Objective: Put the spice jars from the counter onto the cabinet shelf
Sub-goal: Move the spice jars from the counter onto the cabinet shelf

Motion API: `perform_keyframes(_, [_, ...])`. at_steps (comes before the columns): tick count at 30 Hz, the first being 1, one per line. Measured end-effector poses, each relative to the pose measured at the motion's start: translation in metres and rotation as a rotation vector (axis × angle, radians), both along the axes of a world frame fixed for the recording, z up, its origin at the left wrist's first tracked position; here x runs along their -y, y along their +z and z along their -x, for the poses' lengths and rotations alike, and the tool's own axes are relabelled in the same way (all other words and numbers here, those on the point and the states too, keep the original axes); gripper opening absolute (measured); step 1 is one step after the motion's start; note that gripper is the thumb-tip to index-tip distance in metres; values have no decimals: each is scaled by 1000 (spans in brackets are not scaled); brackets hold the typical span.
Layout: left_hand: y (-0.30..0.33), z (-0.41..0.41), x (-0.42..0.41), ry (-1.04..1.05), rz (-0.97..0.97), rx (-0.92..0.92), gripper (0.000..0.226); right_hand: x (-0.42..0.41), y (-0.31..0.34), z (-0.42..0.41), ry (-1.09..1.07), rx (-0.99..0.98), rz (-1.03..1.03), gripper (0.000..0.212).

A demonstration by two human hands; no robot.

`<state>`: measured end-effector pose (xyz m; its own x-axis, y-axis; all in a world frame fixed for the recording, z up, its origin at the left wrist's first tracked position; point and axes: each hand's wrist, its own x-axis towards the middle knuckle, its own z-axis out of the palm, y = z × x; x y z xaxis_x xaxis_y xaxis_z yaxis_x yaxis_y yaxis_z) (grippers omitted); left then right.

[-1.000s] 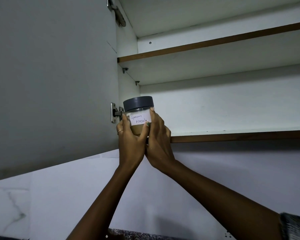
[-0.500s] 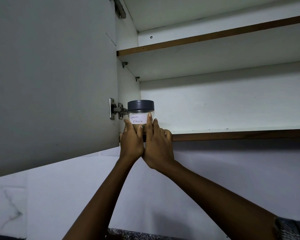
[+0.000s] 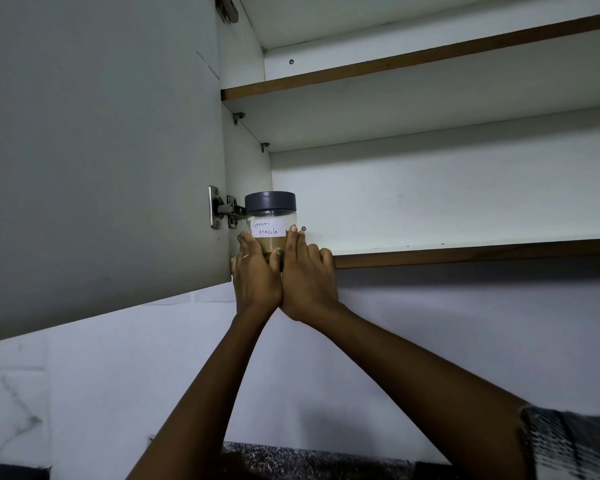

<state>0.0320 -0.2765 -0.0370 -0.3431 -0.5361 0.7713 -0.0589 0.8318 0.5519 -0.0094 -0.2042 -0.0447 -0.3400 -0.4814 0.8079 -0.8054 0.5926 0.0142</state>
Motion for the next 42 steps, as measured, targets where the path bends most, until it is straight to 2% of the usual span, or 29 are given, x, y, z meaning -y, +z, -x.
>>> perform_keyframes(3, [-5, -4, -7, 1, 44, -4, 62, -6, -2, -2, -12, -41, -43, 86])
perform_keyframes(6, [-18, -11, -15, -11, 202, -19, 62, -22, -3, -4, 1, -147, -92, 77])
perform_keyframes(8, [-29, -18, -29, -64, 303, -24, 60, -41, -7, -9, 21, -205, -142, 75])
perform_keyframes(10, [-38, -27, -47, -167, 349, -106, 59, -60, -15, -13, 46, -270, -163, 69])
perform_keyframes(14, [-66, -41, -88, -270, 377, -201, 49, -110, -44, -25, 80, -249, -114, 64])
perform_keyframes(23, [-174, -57, -188, -586, 256, -65, 53, -222, -152, -48, 54, -137, -46, 48])
perform_keyframes(28, [-250, -54, -235, -737, 142, 145, 59, -278, -232, -50, -26, 71, -86, 41])
perform_keyframes(33, [-332, -40, -283, -942, -3, 439, 69, -340, -324, -46, -191, 320, -203, 49])
perform_keyframes(36, [-381, -31, -306, -1034, -175, 677, 78, -380, -374, -36, -294, 476, -269, 55])
perform_keyframes(39, [-426, -19, -323, -1052, -385, 947, 89, -416, -414, -22, -326, 712, -182, 67])
perform_keyframes(42, [-460, -7, -337, -1026, -511, 1112, 96, -442, -441, -14, -344, 1014, 112, 70])
